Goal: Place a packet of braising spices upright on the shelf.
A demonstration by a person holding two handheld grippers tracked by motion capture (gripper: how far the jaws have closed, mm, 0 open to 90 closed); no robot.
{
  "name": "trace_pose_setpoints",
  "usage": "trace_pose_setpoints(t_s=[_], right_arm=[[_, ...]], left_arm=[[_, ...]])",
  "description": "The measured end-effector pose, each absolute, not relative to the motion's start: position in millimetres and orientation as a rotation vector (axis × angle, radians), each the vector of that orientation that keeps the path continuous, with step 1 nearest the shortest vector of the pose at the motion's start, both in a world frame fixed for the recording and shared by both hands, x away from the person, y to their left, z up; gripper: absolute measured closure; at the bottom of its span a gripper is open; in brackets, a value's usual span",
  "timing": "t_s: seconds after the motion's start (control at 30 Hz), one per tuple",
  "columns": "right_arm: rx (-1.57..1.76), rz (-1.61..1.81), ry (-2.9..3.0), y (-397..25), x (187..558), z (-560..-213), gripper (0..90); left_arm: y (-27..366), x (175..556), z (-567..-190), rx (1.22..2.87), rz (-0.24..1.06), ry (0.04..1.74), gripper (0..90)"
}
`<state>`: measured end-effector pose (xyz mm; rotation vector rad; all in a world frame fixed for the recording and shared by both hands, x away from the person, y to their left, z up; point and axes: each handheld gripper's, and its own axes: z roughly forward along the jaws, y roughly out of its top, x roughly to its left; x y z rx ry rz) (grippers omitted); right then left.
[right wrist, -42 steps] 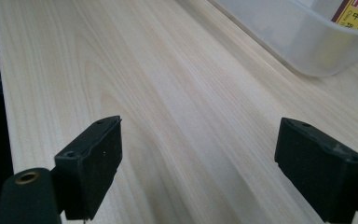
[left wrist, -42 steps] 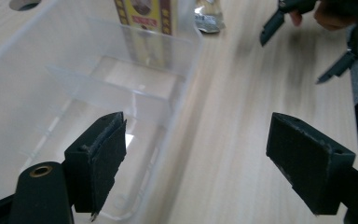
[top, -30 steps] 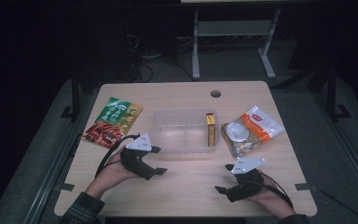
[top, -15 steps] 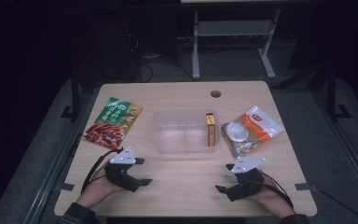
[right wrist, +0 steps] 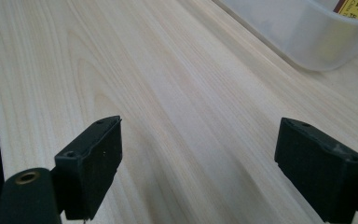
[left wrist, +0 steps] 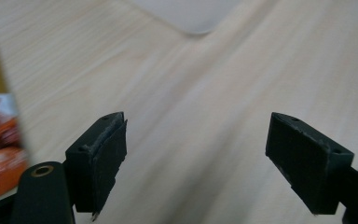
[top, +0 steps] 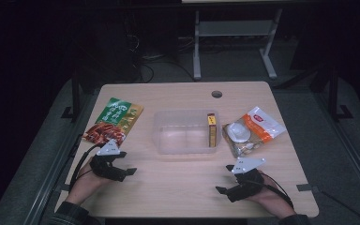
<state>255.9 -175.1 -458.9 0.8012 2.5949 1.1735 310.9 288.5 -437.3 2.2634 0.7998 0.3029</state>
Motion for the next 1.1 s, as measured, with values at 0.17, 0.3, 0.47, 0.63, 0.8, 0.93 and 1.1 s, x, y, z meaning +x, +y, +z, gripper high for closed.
trace_pose_setpoints(t_s=[0.17, 0.3, 0.47, 0.63, 0.8, 0.93, 1.1], right_arm=[[0.814, 1.170, 2.591, -176, 257, -459, 14.4], [0.822, 1.172, 2.591, -176, 258, -460, 14.4], [0.825, 1.164, 2.596, -175, 259, -461, 14.4], [0.834, 1.166, 2.594, -175, 259, -461, 14.6], [0.835, 1.164, 2.597, -175, 259, -461, 14.7], [0.842, 1.163, 2.596, -176, 260, -462, 14.7], [0.860, 1.165, 2.588, -176, 260, -462, 14.7]], left_arm=[[304, 326, -437, 2.233, 0.375, 0.910, 19.9], [313, 343, -438, 2.199, 0.423, 0.981, 19.6], [326, 365, -437, 2.169, 0.471, 1.059, 17.6], [337, 387, -437, 2.156, 0.506, 1.094, 16.0], [346, 403, -439, 2.124, 0.510, 1.134, 14.4], [353, 423, -442, 2.169, 0.510, 1.150, 13.7], [358, 441, -441, 2.169, 0.549, 1.173, 13.0]])
